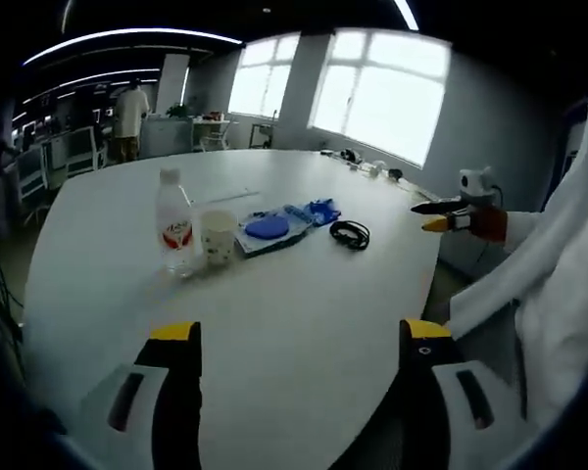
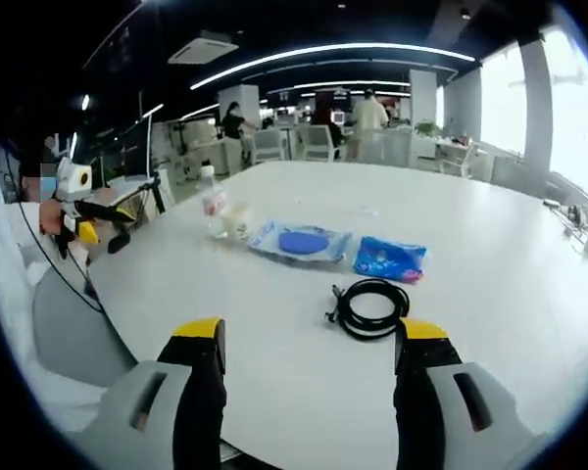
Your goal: Arrange the tabletop items into an orderly group along one side of the table until the central work area is clear of visible clutter.
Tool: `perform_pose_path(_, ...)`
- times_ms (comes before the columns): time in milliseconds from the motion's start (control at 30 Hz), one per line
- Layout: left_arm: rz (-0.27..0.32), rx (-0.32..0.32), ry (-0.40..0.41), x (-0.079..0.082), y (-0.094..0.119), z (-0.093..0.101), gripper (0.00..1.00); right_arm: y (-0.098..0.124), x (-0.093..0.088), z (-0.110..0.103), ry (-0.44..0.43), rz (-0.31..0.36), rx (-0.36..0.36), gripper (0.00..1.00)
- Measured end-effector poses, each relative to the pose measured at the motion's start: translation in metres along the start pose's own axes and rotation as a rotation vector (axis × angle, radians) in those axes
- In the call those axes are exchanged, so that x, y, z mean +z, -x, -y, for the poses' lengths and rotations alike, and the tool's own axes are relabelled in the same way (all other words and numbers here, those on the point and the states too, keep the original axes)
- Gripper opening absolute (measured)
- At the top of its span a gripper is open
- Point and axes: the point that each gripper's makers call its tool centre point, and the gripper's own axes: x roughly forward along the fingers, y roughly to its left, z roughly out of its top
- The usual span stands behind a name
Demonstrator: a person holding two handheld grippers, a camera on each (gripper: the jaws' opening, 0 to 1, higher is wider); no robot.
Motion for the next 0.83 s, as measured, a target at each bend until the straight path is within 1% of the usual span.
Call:
perform_pose_path(267,-0.004,-0.006,-0.004,-0.0009,-0.0005,0.0015,0.84,0.0021,0.0008,-0.0027,0.004,-0.001,-0.003,0.69)
perform_pose_path(833,-0.005,-0.014,-0.008,-0.0002,-0.0025,0.0035,0.84,0.0048,-0.0005,0.0001,0.006,-0.009,-0.010,0.69)
